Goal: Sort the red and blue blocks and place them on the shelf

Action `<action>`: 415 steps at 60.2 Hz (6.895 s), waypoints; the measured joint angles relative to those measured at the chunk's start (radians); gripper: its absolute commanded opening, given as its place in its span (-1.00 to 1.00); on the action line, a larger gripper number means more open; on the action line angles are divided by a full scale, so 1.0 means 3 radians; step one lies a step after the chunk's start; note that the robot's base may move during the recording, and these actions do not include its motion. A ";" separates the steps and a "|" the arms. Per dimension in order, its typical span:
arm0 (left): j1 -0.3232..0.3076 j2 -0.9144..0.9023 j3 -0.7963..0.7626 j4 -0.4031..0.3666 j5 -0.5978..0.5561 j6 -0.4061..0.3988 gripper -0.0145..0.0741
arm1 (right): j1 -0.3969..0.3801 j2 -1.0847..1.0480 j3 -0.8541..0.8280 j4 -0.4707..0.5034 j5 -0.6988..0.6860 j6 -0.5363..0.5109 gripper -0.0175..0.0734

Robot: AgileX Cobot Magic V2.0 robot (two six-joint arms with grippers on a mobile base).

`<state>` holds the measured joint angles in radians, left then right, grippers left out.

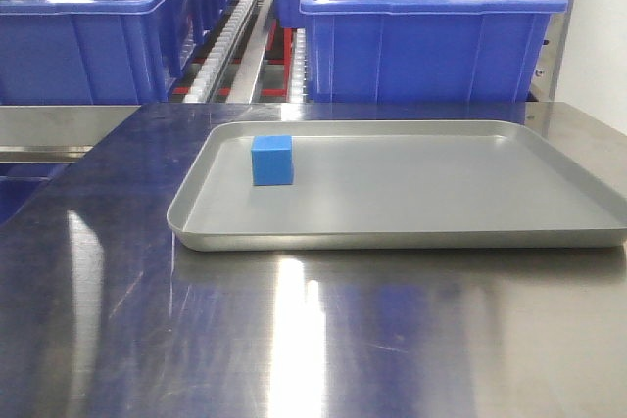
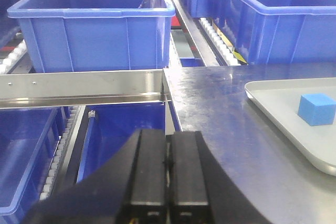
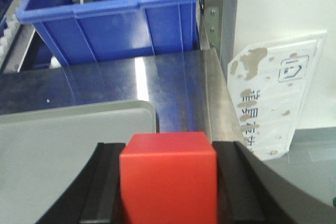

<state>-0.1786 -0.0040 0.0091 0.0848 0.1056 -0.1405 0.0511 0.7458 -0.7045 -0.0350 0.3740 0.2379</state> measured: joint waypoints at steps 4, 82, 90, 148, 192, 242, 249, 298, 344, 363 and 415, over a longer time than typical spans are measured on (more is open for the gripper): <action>0.0000 0.0000 0.0000 0.0000 0.0000 0.0000 -0.36 | 0.0000 -0.0005 0.0012 0.0000 -0.0007 0.0000 -0.48; 0.0000 0.0000 0.0000 0.0020 0.0000 0.0000 -0.36 | 0.0000 -0.0005 0.0019 -0.0004 -0.0094 0.0000 -0.48; 0.0000 0.0000 0.0000 0.0025 0.0000 0.0000 -0.36 | 0.0000 -0.0005 0.0019 -0.0004 -0.0094 0.0000 -0.48; 0.0000 0.2470 -0.2285 -0.0063 0.1467 0.0000 -0.36 | 0.0000 -0.0005 0.0019 -0.0004 -0.0094 0.0000 -0.48; 0.0000 0.2987 -0.2297 -0.0283 0.1317 0.0000 -0.35 | 0.0000 -0.0005 0.0019 -0.0004 -0.0094 0.0000 -0.48; -0.1150 0.5529 -0.4411 -0.0774 0.1818 -0.0139 0.48 | 0.0000 -0.0005 0.0019 -0.0004 -0.0094 0.0000 -0.48; -0.1259 0.5775 -0.4624 -0.0774 0.1882 -0.0144 0.48 | 0.0000 -0.0005 0.0019 -0.0004 -0.0094 0.0000 -0.48; -0.1453 0.6431 -0.4977 -0.0720 0.1756 -0.0416 0.47 | 0.0000 -0.0005 0.0019 -0.0004 -0.0094 0.0000 -0.48; -0.1459 0.6664 -0.4980 -0.0671 0.1513 -0.0544 0.47 | 0.0000 -0.0005 0.0019 -0.0004 -0.0094 0.0000 -0.48; -0.1459 0.6699 -0.5000 -0.0664 0.1489 -0.0579 0.42 | 0.0000 -0.0005 0.0019 -0.0004 -0.0094 0.0000 -0.48; -0.1311 0.6340 -0.5077 -0.0513 0.1757 -0.0579 -0.39 | 0.0000 -0.0005 0.0019 -0.0004 -0.0094 0.0000 -0.48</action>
<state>-0.5719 1.8979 -1.5139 -0.0692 0.6327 -0.3143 0.0511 0.7442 -0.6987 -0.0363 0.3458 0.2379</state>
